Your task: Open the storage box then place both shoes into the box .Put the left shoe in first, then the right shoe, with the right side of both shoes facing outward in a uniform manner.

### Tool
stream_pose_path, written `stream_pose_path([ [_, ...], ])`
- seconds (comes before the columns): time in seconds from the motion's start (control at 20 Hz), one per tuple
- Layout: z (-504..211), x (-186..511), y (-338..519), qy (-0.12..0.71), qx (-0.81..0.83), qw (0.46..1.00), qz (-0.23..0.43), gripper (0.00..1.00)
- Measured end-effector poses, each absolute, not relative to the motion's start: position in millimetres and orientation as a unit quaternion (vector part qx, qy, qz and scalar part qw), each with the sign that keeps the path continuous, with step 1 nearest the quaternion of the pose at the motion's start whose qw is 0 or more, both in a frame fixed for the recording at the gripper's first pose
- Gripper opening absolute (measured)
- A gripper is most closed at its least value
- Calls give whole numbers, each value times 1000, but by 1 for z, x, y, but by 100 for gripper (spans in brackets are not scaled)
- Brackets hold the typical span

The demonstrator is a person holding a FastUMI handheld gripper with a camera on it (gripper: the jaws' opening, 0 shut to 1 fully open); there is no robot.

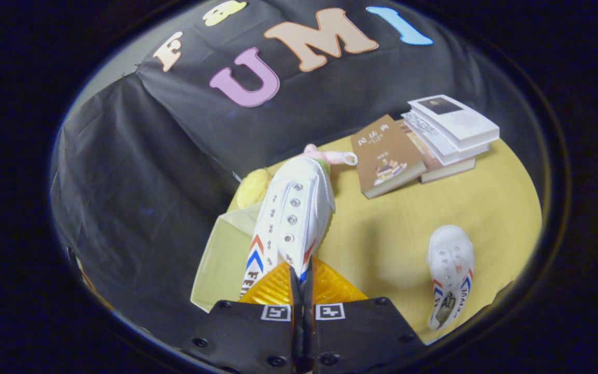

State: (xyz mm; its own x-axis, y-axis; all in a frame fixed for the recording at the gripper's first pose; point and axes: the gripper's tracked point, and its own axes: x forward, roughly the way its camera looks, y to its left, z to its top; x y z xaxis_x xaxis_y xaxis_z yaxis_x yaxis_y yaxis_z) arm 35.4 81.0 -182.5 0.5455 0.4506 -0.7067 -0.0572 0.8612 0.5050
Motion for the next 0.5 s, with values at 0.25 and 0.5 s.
stream_pose_path([
  [0.25, -169, 37, 136, 451, 208, 849, 180, 3],
  [0.5, -188, 24, 198, 481, 202, 829, 201, 3],
])
